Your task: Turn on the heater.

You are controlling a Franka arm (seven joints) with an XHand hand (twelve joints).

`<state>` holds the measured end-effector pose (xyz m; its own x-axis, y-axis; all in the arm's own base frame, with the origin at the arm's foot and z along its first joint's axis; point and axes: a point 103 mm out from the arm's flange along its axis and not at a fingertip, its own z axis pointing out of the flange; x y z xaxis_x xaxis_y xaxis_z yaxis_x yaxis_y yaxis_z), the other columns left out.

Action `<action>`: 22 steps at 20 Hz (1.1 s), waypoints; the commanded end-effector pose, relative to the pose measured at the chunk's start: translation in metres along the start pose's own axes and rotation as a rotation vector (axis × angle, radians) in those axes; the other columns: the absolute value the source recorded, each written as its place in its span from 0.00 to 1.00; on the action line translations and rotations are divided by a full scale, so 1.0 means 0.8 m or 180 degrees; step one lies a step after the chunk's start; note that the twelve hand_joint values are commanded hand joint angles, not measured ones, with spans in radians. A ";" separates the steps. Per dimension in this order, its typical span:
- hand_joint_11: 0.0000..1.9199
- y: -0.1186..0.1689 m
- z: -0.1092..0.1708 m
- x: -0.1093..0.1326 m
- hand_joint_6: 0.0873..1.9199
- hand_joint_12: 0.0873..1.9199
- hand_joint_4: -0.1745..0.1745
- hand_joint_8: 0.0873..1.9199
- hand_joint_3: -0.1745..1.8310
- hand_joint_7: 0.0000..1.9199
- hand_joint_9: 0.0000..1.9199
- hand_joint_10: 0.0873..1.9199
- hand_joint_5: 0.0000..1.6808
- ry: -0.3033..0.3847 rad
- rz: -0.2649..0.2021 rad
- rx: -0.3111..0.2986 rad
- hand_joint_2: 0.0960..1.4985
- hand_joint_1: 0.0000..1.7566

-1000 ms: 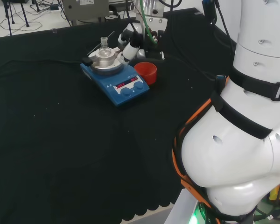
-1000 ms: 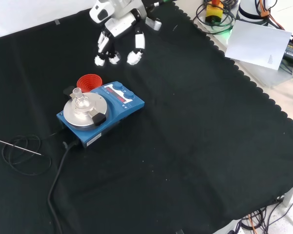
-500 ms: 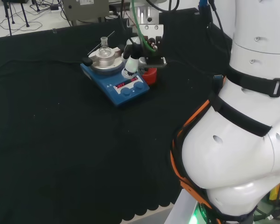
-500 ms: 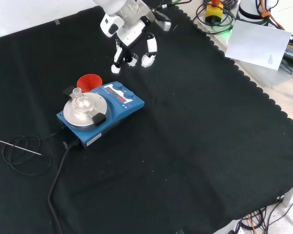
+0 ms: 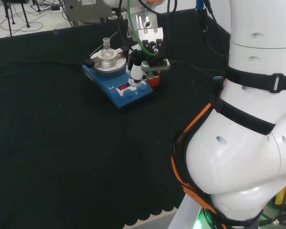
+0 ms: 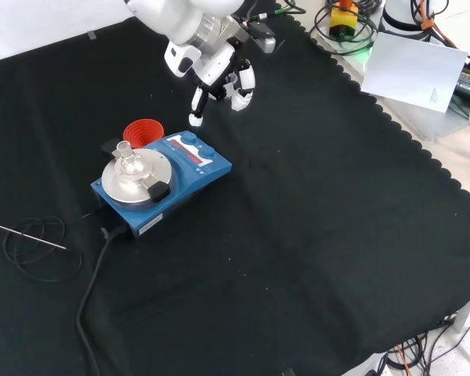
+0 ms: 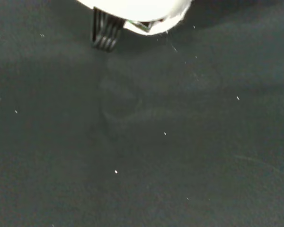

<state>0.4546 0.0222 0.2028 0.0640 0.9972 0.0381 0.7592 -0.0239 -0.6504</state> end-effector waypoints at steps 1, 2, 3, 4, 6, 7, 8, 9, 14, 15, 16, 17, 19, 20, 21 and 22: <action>0.92 0.002 0.009 0.001 0.00 0.65 0.31 0.78 0.46 0.82 0.92 0.71 0.22 -0.0148 0.0066 0.0159 0.42 0.64; 0.93 0.002 0.010 0.003 0.00 0.66 0.32 0.84 0.46 0.83 0.92 0.77 0.21 -0.0173 0.0068 0.0159 0.43 0.65; 0.94 0.003 0.012 0.004 0.00 0.66 0.33 0.90 0.45 0.83 0.92 0.82 0.21 -0.0193 0.0071 0.0159 0.44 0.67; 0.95 0.003 0.013 0.005 0.00 0.67 0.33 0.95 0.46 0.83 0.92 0.86 0.21 -0.0225 0.0081 0.0161 0.44 0.69; 0.95 0.004 0.015 0.007 0.00 0.67 0.34 1.00 0.47 0.84 0.93 0.91 0.21 -0.0267 0.0085 0.0156 0.45 0.74; 0.94 0.006 0.017 0.007 0.00 0.67 0.34 1.00 0.49 0.85 0.93 0.92 0.21 -0.0281 0.0086 0.0193 0.45 0.77; 0.92 0.007 0.018 0.008 0.00 0.67 0.35 1.00 0.51 0.85 0.93 0.93 0.21 -0.0303 0.0086 0.0253 0.44 0.79; 0.92 0.009 0.019 0.008 0.00 0.68 0.35 1.00 0.52 0.85 0.93 0.93 0.21 -0.0322 0.0088 0.0306 0.44 0.81; 0.90 0.017 0.027 0.011 0.00 0.70 0.39 1.00 0.58 0.86 0.94 0.94 0.19 -0.0378 0.0066 0.0541 0.41 0.84; 0.90 0.019 0.028 0.012 0.00 0.70 0.40 1.00 0.58 0.87 0.94 0.94 0.18 -0.0392 0.0068 0.0576 0.41 0.84; 0.90 0.021 0.029 0.012 0.00 0.70 0.41 1.00 0.58 0.87 0.94 0.94 0.18 -0.0404 0.0070 0.0604 0.41 0.84; 0.90 0.023 0.030 0.012 0.00 0.70 0.42 1.00 0.59 0.87 0.94 0.94 0.17 -0.0407 0.0069 0.0626 0.40 0.84; 0.90 0.026 0.031 0.013 0.00 0.70 0.43 1.00 0.59 0.87 0.94 0.94 0.17 -0.0414 0.0063 0.0673 0.40 0.84; 0.90 0.028 0.031 0.013 0.00 0.70 0.43 1.00 0.60 0.87 0.94 0.94 0.17 -0.0419 0.0058 0.0698 0.40 0.84; 0.90 0.029 0.030 0.014 0.00 0.70 0.43 1.00 0.60 0.87 0.94 0.95 0.17 -0.0427 0.0055 0.0720 0.40 0.84; 0.90 0.030 0.029 0.014 0.00 0.70 0.43 1.00 0.60 0.87 0.94 0.95 0.16 -0.0432 0.0055 0.0726 0.40 0.84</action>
<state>0.4567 0.0326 0.1716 -0.0067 0.9982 -0.0595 0.6223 -0.0424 -0.7817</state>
